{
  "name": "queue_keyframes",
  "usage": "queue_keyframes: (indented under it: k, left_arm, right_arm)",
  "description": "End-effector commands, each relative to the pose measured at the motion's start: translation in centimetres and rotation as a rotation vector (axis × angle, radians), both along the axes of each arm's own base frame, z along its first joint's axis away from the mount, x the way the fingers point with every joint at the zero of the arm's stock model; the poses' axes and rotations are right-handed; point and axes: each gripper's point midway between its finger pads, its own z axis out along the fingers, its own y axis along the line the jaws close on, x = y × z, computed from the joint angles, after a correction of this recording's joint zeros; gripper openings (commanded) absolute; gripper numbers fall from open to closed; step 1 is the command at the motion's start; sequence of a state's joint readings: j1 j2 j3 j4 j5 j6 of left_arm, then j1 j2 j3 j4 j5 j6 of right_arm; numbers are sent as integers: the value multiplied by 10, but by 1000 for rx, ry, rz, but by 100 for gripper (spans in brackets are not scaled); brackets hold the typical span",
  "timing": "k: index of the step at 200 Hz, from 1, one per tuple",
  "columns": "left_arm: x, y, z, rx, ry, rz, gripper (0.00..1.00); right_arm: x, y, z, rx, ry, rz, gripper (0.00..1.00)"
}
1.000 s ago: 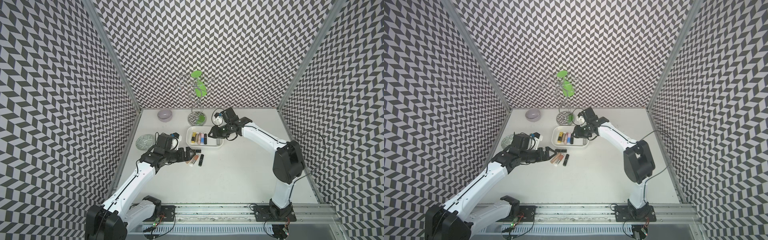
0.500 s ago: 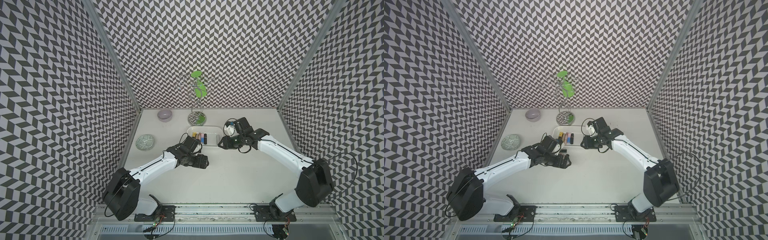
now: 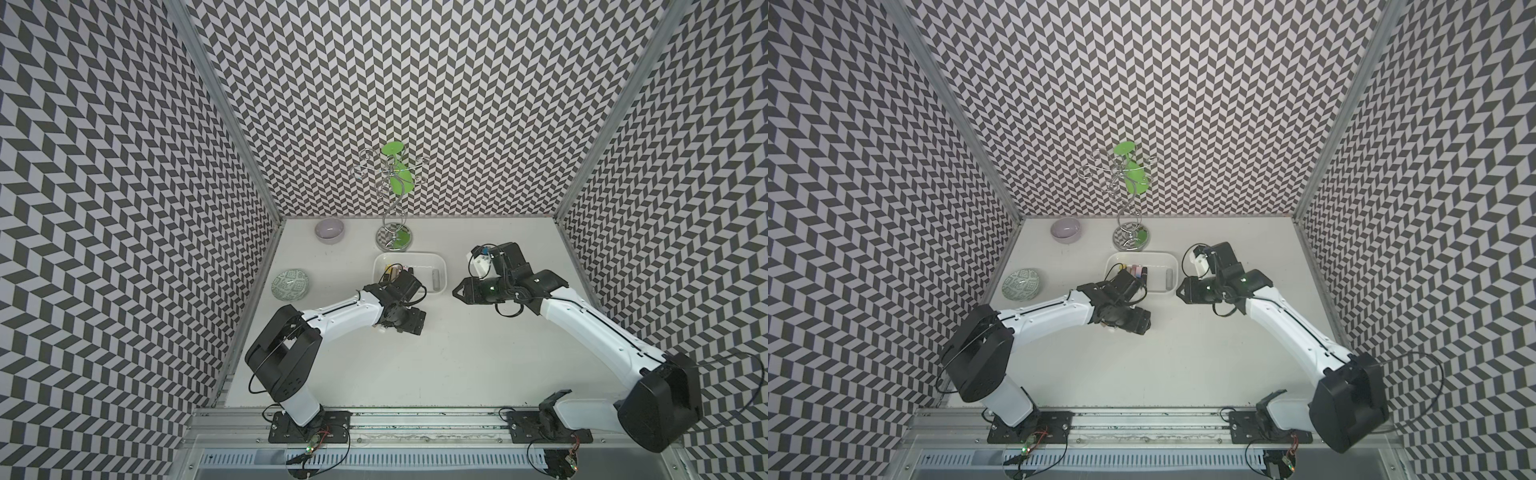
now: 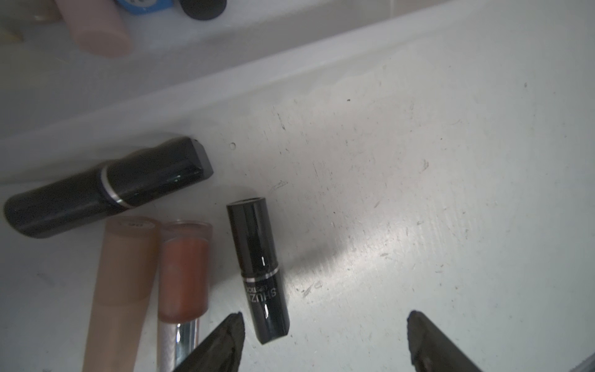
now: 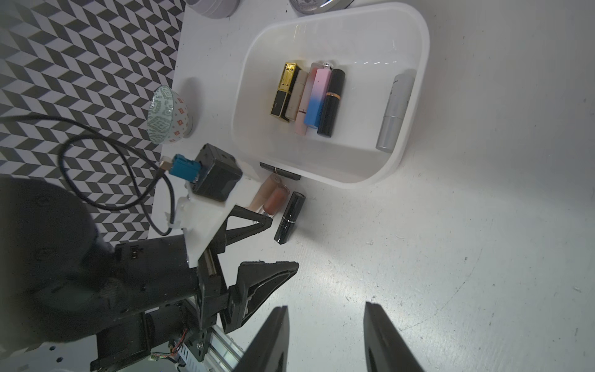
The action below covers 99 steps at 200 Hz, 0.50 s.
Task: Put the lipstick into the storage box
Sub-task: Pick up the lipstick at the center of the board.
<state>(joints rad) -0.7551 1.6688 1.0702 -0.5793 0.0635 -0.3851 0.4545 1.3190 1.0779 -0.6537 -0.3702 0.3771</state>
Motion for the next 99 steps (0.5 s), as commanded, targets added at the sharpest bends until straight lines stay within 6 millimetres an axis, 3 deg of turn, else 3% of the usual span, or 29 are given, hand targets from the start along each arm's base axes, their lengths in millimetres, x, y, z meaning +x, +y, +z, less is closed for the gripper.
queue_keyframes:
  k: [1,99]
  left_arm:
    - [10,1,3,48,-36,-8,81]
    - [22,-1,-23,120,-17,-8,73]
  right_arm:
    - [0,-5,6,-4,-43,5,42]
    - [-4,-16,6,2,-48,11,42]
